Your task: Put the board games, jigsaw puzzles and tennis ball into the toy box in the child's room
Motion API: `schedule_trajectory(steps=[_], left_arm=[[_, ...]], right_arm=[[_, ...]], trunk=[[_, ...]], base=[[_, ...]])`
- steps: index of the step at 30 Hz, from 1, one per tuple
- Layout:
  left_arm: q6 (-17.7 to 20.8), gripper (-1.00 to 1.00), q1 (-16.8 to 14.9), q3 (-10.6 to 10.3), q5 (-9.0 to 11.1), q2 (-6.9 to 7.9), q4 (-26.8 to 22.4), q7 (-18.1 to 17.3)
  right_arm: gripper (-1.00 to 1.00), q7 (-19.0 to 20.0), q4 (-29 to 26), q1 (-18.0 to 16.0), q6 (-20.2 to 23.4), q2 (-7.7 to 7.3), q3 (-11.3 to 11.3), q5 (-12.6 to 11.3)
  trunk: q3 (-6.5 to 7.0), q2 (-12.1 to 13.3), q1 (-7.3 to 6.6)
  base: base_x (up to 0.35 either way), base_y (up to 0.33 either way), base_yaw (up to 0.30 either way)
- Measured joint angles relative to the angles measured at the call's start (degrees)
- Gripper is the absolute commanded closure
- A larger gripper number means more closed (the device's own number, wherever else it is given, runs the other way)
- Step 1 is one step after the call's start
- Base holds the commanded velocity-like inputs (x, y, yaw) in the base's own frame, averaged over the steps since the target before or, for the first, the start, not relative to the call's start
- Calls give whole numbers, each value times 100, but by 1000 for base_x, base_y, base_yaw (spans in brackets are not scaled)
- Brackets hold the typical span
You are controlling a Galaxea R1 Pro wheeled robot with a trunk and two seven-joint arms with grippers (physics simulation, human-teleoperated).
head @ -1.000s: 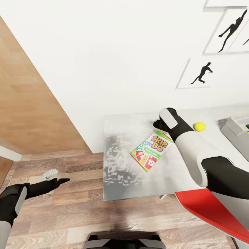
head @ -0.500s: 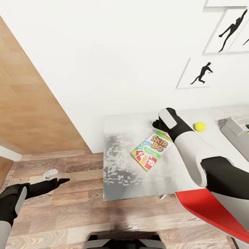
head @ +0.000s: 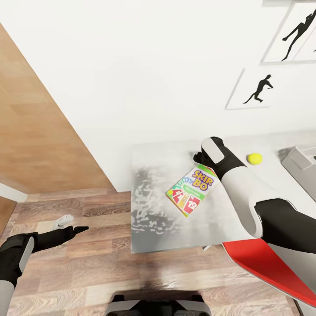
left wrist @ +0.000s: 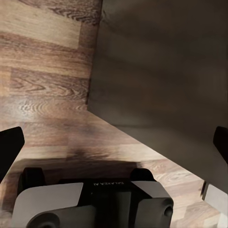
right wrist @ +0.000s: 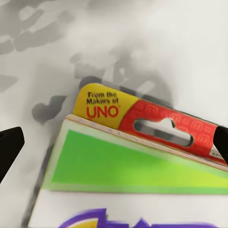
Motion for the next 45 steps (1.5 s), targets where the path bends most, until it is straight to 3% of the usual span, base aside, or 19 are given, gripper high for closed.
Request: schedule_trajectory(steps=[19, 45], left_arm=[[0, -100, 0, 0, 2, 0, 0, 0], [10, -100, 2, 1, 9, -8, -2, 0]], right_arm=[[-100, 0, -2, -3, 10, 6, 13, 43], [-100, -12, 53, -6, 93, -3, 42, 176]], trunk=[[-169, -2, -1], [-178, -4, -2]], base=[[0, 0, 0], [-19, 46, 0]])
